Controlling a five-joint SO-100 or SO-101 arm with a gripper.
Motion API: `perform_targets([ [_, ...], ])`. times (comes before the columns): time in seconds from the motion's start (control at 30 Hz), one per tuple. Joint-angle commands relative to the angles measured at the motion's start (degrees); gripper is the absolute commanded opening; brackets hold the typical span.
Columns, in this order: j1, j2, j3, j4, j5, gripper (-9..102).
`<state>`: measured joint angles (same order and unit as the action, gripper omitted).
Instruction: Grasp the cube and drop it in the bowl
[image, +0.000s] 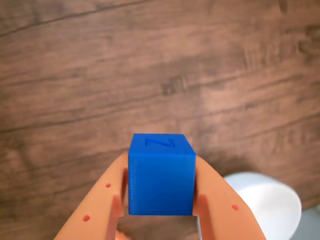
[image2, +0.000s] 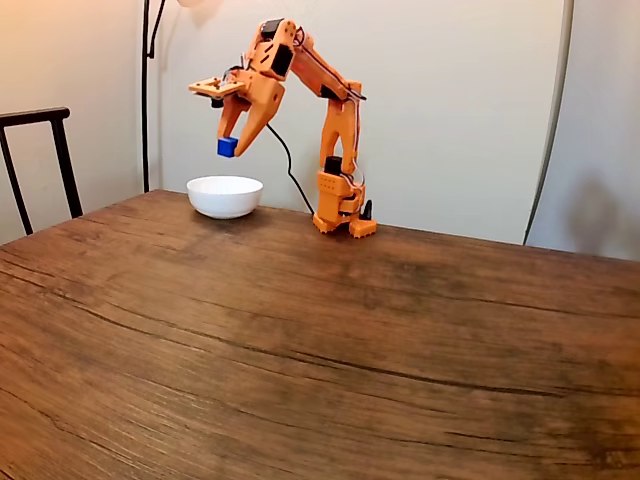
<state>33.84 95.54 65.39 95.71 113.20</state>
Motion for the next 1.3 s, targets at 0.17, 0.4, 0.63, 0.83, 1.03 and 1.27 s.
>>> perform_targets([
  [0.17, 15.8, 10.6, -2.4, 4.0, 13.4, 2],
  [0.4, 29.1, 14.4, 4.9, 3.0, 21.4, 3],
  [0.63, 41.5, 17.2, 16.3, -4.6, 27.6, 3],
  [0.83, 47.6, 17.2, 25.9, -11.7, 31.1, 2],
  [1.03, 51.3, 17.3, 35.0, -21.2, 31.0, 2],
  [1.27, 53.7, 16.7, 41.5, -28.0, 31.1, 3],
])
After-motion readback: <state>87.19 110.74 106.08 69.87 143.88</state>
